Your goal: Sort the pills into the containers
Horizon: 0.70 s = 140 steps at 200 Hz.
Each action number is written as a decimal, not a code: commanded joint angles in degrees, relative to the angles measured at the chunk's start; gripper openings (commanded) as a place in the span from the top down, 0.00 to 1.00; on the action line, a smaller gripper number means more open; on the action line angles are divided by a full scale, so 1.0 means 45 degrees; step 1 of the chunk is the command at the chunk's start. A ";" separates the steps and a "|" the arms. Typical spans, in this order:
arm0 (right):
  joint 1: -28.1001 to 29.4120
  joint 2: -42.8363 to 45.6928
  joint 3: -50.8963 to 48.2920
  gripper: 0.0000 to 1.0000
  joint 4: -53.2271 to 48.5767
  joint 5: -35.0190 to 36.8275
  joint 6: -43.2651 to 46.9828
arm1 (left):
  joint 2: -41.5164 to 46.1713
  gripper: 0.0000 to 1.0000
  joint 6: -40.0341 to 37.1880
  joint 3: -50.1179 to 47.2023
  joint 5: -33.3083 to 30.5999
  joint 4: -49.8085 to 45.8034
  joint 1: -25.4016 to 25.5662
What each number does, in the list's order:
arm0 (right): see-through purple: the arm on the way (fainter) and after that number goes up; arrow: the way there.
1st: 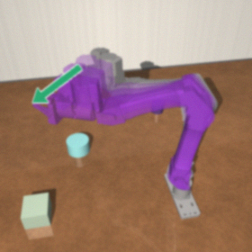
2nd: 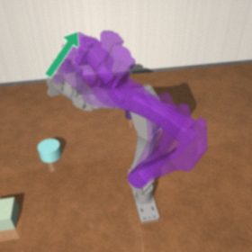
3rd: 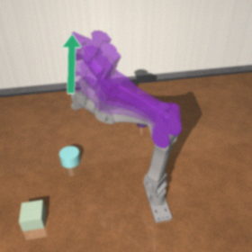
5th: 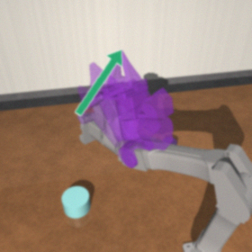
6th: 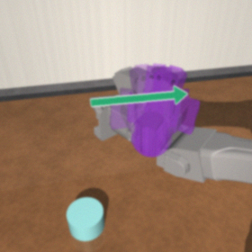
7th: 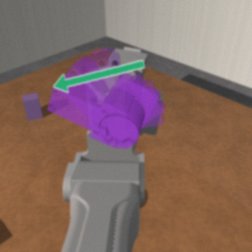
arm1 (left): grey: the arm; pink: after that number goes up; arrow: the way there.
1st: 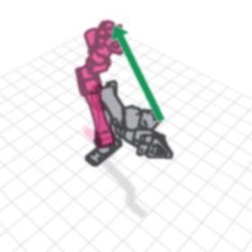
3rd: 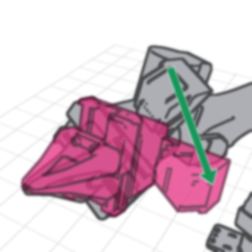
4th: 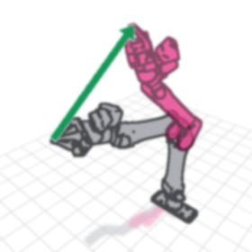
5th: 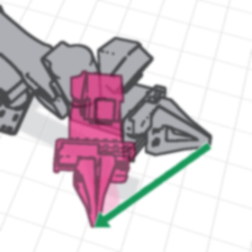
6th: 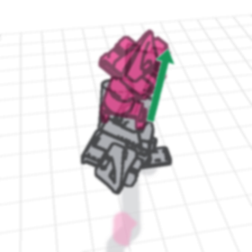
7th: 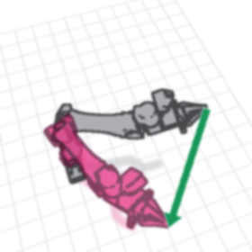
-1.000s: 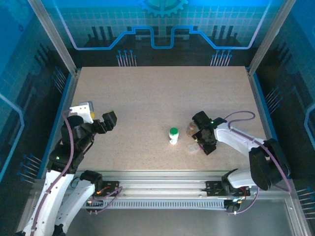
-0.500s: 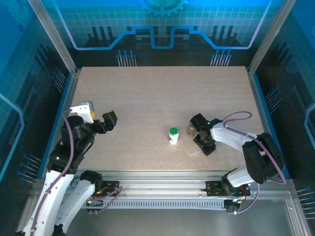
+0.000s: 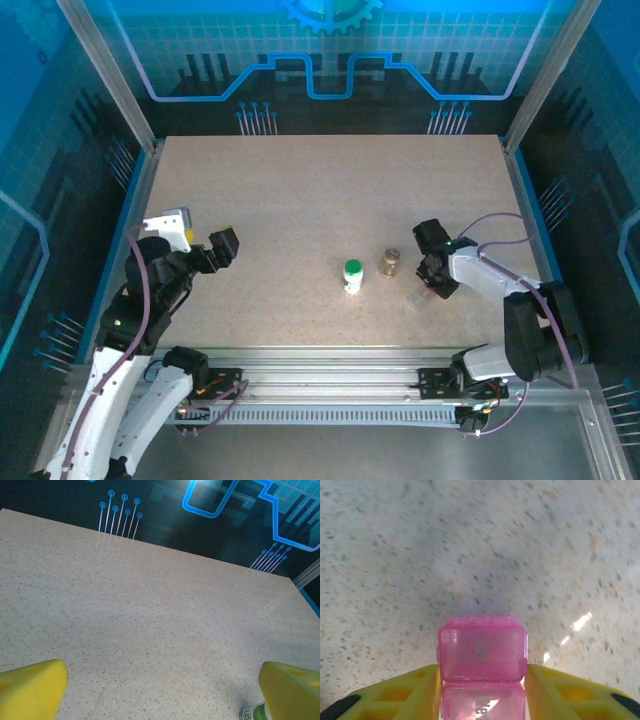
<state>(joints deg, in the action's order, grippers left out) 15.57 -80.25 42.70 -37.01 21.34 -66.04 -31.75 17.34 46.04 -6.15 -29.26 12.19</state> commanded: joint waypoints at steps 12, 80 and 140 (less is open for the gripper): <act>-0.0199 -0.0768 0.1466 0.47 -0.0923 0.0305 0.1869 | 0.0113 0.01 -0.0339 -0.0092 0.0022 0.0293 0.0085; 0.0785 -0.0427 0.0752 0.35 -0.2926 -0.0680 -0.1191 | 0.0160 0.01 -0.0338 -0.0111 0.0073 0.0349 0.0105; 0.1943 -0.0540 0.0193 0.37 -0.2212 -0.0814 -0.1732 | 0.0271 0.01 -0.0338 -0.0131 0.0048 0.0332 0.0183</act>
<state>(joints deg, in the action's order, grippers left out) 23.14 -82.63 44.80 -47.35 18.35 -71.66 -31.27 16.51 45.89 -6.13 -29.23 12.60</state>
